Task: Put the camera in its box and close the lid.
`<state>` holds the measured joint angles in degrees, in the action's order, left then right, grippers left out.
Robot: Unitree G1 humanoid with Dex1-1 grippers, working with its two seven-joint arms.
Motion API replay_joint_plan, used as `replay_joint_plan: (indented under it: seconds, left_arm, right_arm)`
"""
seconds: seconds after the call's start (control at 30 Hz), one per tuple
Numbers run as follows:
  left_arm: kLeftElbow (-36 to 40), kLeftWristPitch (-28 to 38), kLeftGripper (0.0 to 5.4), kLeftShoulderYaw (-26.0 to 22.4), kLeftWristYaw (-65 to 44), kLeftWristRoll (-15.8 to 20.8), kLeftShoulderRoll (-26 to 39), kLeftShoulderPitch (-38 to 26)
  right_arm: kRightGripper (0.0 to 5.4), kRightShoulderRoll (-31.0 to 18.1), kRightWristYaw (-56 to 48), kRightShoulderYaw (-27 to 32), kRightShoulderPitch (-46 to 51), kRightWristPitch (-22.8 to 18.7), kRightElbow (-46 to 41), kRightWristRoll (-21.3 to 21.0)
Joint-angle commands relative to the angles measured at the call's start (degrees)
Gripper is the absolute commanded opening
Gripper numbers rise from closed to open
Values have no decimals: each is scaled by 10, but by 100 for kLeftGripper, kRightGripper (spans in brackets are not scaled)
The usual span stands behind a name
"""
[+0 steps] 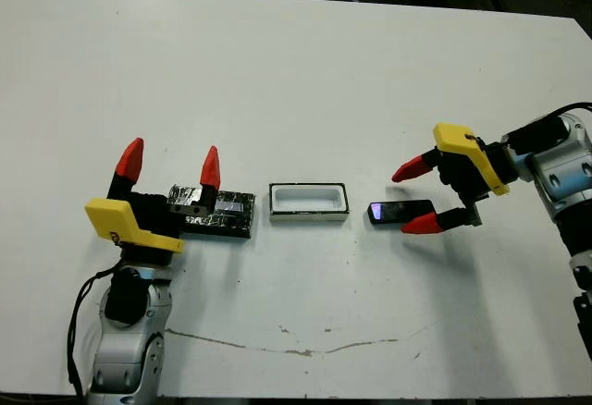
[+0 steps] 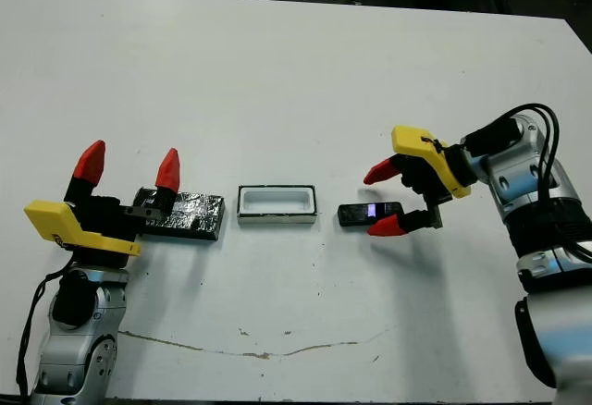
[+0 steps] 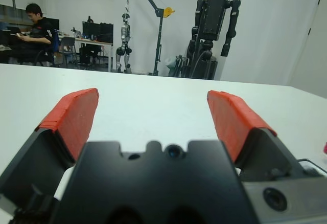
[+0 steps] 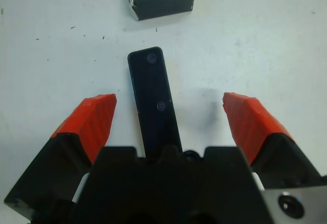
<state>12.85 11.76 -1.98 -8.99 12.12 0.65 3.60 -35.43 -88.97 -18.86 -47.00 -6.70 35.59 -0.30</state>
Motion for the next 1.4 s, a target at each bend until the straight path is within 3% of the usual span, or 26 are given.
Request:
replay_joint_plan:
  seconds: [0.03,0.43,0.57,0.9,1.1,1.3,1.4]
  left_arm:
    - [-6,0,540,-1,-6,5,2,4]
    - [-3,-2,540,-1,-6,5,3,4]
    - [-2,-1,540,-2,-5,0,5,4]
    - [-3,3,540,-4,-6,2,4,4]
    - [-2,0,540,-4,-9,8,3,3]
    - [2,-1,540,-3,-2,-7,3,5]
    - [2,0,540,-3,0,-12,3,4]
  right_arm:
    - [540,0,8,13,25,-2,-11,12]
    - [379,-1,51,24,85,-33,-80,27]
    - [313,-3,55,20,93,-15,-90,26]
    - [168,-13,51,3,94,-33,-116,12]
    - [166,-17,53,8,93,-26,-125,14]
    - [166,-24,61,22,66,-54,-155,18]
    - [166,-17,56,40,40,-64,-153,40]
